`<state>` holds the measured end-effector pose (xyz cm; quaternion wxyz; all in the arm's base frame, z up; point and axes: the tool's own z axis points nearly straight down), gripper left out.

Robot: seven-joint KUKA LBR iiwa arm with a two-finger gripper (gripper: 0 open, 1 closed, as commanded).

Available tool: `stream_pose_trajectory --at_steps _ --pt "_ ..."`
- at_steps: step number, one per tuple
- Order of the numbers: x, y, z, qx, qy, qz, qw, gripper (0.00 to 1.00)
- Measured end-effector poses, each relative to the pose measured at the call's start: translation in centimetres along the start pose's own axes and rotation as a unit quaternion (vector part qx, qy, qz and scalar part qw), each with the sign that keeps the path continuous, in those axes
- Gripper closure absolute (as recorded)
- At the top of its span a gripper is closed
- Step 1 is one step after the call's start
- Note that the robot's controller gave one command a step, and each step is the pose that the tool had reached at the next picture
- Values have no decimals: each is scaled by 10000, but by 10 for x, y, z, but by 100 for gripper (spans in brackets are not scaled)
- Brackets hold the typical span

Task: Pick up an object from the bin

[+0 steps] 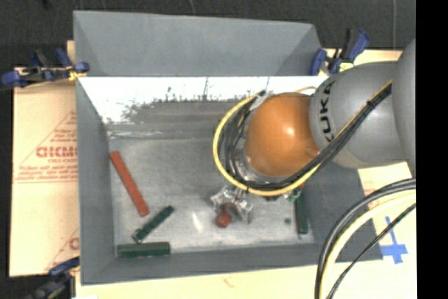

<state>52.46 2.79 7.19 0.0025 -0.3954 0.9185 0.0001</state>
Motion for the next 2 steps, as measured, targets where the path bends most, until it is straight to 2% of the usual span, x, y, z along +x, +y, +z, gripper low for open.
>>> stream_pose_trajectory --at_steps 1,2 --pt "0 0 0 0 0 0 10000 100" --pt "-7 -47 -147 7 2 -49 10000 100"
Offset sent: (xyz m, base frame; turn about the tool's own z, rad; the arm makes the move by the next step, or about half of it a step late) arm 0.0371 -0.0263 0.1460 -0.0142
